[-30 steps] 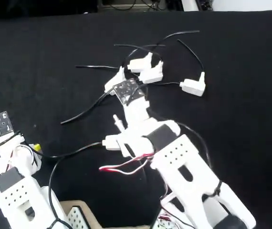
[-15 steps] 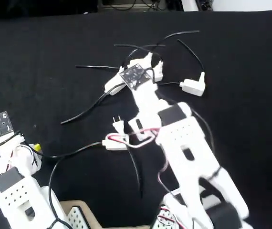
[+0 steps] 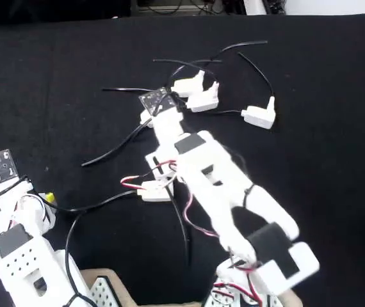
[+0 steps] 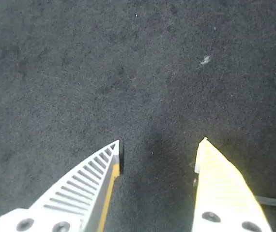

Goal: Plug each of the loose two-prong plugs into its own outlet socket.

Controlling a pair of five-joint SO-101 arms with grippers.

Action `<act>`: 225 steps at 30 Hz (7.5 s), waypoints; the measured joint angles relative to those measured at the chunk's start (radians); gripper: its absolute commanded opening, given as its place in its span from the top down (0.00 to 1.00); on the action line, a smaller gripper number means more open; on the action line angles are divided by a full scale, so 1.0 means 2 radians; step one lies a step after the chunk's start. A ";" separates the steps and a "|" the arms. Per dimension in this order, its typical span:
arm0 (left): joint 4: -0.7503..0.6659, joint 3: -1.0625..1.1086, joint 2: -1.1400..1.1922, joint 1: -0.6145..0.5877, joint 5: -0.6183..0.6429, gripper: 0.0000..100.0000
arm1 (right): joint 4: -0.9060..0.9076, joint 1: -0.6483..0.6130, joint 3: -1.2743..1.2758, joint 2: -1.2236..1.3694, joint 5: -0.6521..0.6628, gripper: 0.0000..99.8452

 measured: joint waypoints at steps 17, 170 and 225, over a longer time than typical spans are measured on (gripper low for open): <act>0.000 0.000 0.000 0.000 0.000 0.74 | -0.008 -0.006 -0.004 -0.015 -0.031 0.75; -0.001 0.005 0.000 0.026 0.000 0.74 | 0.168 0.120 -0.038 0.014 0.238 0.76; -0.001 0.008 0.000 0.069 -0.015 0.75 | 0.228 0.104 0.034 -0.289 0.210 0.99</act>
